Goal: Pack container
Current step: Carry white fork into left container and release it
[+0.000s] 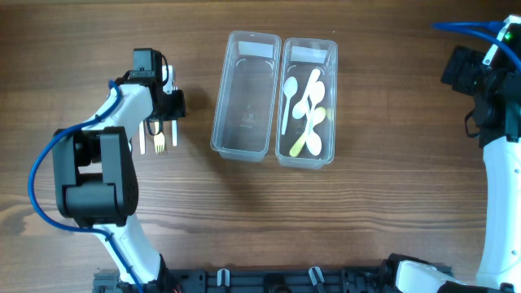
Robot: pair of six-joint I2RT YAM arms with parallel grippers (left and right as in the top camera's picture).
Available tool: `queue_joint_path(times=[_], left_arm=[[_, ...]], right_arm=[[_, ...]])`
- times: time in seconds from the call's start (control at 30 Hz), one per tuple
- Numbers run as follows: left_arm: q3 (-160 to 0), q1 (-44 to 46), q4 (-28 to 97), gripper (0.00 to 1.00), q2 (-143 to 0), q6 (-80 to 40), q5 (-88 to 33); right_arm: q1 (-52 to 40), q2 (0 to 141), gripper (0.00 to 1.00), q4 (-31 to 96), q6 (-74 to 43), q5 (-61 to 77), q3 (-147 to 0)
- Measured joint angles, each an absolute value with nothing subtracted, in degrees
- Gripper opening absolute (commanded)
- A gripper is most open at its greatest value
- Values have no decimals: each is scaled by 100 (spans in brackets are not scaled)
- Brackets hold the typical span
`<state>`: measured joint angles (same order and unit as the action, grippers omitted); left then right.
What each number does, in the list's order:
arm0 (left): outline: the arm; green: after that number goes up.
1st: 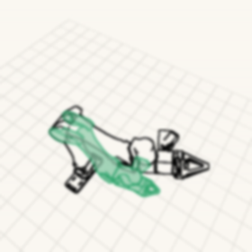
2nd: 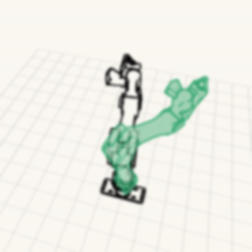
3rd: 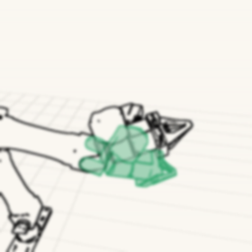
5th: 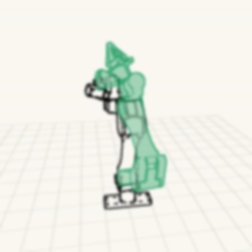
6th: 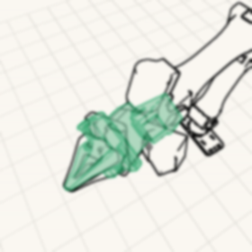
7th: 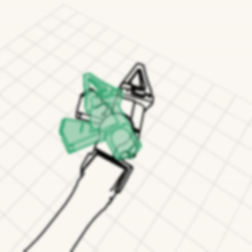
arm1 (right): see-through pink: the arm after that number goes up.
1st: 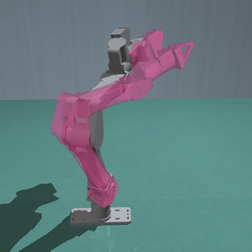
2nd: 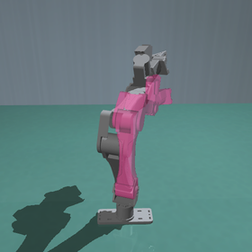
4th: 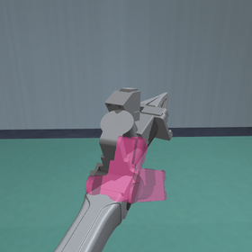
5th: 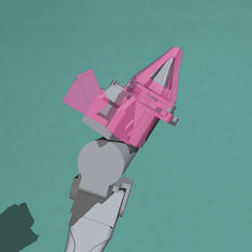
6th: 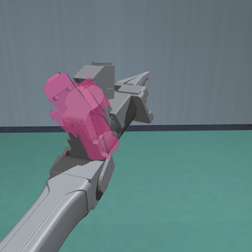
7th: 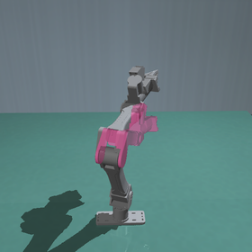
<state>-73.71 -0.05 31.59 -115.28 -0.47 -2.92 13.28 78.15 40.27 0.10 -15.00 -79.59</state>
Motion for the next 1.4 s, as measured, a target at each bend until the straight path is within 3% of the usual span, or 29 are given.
queue_joint_path(times=[0.2,0.47,0.57,0.73,0.77,0.8,0.87,0.9,0.93,1.1,1.3,1.4], left_arm=[[-8200,30,4226,4,-11093,-329,-423],[-9216,974,4213,4,-8606,-1026,-1264],[-9203,1457,4248,4,-8825,-1087,-1310],[-9019,2178,4160,8,-10418,-1149,-869],[-8980,2263,4064,12,-10772,-1151,-790],[-8943,2296,4018,28,-10975,-1155,-749],[-8923,2298,3870,76,-11231,-1179,-690],[-8921,2294,3830,91,-11284,-1197,-672],[-8921,2287,3817,99,-11295,-1214,-668],[-8952,2244,4016,98,-11074,-1208,-642],[-9708,1494,4742,89,-8927,-1135,-32],[-9911,1050,5607,75,-8009,-1131,604]], right_arm=[[1328,7815,100,4027,10,-1500,-7959],[1328,7815,100,4027,10,-1500,-7959],[1328,7815,100,4027,10,-1500,-7959],[1328,7815,100,4027,10,-1500,-7959],[1328,7815,100,4027,10,-1500,-7959],[1328,7815,100,4027,10,-1500,-7959],[1328,7815,100,4027,10,-1500,-7959],[1328,7815,100,4027,10,-1500,-7959],[1328,7815,100,4027,10,-1500,-7959],[1328,7815,100,4027,10,-1500,-7959],[1328,7815,100,4029,10,-1500,-7959],[1328,7815,100,4027,10,-1500,-7959]])
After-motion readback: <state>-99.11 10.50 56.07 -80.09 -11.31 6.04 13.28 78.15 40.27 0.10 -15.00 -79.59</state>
